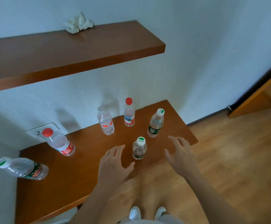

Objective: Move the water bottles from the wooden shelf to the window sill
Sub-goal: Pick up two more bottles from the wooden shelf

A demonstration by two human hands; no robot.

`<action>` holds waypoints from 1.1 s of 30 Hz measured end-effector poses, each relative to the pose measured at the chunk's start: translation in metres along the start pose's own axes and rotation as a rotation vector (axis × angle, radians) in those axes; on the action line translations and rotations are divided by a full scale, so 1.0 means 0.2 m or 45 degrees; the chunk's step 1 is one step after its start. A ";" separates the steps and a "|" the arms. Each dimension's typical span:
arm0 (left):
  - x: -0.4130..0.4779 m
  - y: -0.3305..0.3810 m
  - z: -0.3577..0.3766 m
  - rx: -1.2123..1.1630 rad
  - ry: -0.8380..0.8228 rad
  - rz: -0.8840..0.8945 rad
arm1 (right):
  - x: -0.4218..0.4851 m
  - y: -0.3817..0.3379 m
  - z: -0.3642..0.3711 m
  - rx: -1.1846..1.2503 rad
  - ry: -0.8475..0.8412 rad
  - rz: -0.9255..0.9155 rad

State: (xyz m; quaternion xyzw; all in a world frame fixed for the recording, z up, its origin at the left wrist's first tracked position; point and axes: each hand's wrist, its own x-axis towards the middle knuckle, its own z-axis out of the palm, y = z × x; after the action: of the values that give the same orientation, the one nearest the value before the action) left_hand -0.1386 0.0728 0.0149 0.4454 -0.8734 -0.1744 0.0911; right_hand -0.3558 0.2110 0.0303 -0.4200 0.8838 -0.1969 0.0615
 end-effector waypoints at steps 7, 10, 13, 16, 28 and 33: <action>0.06 0.02 0.22 -0.371 -0.158 -0.262 | 0.26 0.12 0.14 0.342 -0.247 0.235; 0.10 0.09 0.29 -0.470 -0.124 -0.354 | 0.41 0.13 0.22 0.492 -0.315 0.294; 0.15 0.17 0.32 -0.592 -0.103 -0.458 | 0.53 0.14 0.29 0.640 -0.312 0.291; 0.20 0.22 0.37 -0.659 -0.094 -0.517 | 0.63 0.13 0.35 0.778 -0.358 0.224; 0.39 0.29 0.44 -0.908 0.086 -0.777 | 0.83 0.10 0.46 0.891 -0.407 0.144; 0.42 0.32 0.38 -0.949 0.185 -0.840 | 0.84 0.05 0.38 0.871 -0.440 0.119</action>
State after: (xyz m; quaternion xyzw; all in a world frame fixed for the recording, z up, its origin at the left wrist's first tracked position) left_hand -0.2597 0.0560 -0.0308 0.6459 -0.5558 -0.4627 0.2445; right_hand -0.4501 0.0647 -0.0331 -0.3616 0.7618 -0.4037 0.3549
